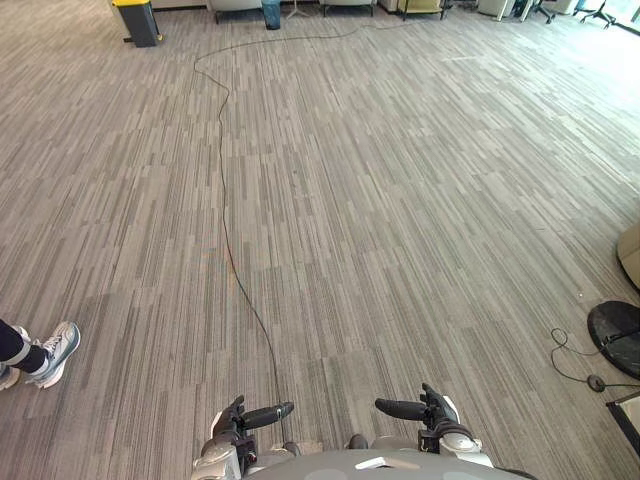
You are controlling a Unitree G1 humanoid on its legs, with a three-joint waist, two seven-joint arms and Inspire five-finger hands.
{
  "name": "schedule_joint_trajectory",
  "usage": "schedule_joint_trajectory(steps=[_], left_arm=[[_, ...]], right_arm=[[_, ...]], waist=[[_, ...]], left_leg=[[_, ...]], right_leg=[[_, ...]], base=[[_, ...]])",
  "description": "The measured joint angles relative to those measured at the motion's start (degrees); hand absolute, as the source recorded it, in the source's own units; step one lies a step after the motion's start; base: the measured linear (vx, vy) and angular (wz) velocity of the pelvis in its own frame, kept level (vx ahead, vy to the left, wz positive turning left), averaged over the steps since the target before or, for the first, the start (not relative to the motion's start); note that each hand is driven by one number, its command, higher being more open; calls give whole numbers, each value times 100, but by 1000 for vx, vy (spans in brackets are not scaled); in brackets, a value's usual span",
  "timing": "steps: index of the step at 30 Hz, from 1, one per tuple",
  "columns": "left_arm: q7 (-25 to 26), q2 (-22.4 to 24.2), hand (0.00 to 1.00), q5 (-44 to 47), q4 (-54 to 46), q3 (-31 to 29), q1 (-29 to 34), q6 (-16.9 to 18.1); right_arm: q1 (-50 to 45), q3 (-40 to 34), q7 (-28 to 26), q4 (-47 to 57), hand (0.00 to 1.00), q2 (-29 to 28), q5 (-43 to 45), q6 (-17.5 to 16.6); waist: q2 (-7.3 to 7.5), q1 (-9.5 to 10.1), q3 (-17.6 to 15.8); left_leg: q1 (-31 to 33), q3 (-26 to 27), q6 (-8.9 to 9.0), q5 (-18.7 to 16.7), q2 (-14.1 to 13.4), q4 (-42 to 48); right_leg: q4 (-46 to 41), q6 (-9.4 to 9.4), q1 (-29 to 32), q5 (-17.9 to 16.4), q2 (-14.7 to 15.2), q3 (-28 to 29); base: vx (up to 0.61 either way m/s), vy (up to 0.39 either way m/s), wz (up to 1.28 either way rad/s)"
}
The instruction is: Pick up cushions and gather them together orderly.
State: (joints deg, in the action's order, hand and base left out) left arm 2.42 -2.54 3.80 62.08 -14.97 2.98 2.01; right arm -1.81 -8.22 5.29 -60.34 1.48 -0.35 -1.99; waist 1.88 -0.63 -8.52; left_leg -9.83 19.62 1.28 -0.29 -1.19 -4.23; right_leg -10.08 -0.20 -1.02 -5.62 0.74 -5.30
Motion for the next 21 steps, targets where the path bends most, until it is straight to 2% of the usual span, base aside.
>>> schedule_joint_trajectory(steps=[9, 16, 21], left_arm=[[0, 94, 100, 2, -3, -234, 20, 1], [-19, 102, 100, 8, -2, -220, 29, 43], [-40, 101, 100, 6, -2, -195, 32, 46]], right_arm=[[-170, -688, -26, 99, 100, -127, 700, -50], [-190, -1091, -66, 94, 100, -203, 738, 13], [-190, -1110, -102, 78, 100, -204, 732, 64]], waist=[[-74, 6, 19], [-91, 23, 37], [-97, 23, 60]], left_leg=[[4, 47, 37, -47, -32, -8], [5, -65, 42, -55, -29, -68], [55, -201, 40, -59, -22, -70]], right_leg=[[76, -4, -30, 2, -41, 36], [276, 1, -155, 6, -46, -101], [408, 12, -216, 15, -37, -228]], base=[[12, -1, -2], [17, -7, 10], [5, -17, 14]])
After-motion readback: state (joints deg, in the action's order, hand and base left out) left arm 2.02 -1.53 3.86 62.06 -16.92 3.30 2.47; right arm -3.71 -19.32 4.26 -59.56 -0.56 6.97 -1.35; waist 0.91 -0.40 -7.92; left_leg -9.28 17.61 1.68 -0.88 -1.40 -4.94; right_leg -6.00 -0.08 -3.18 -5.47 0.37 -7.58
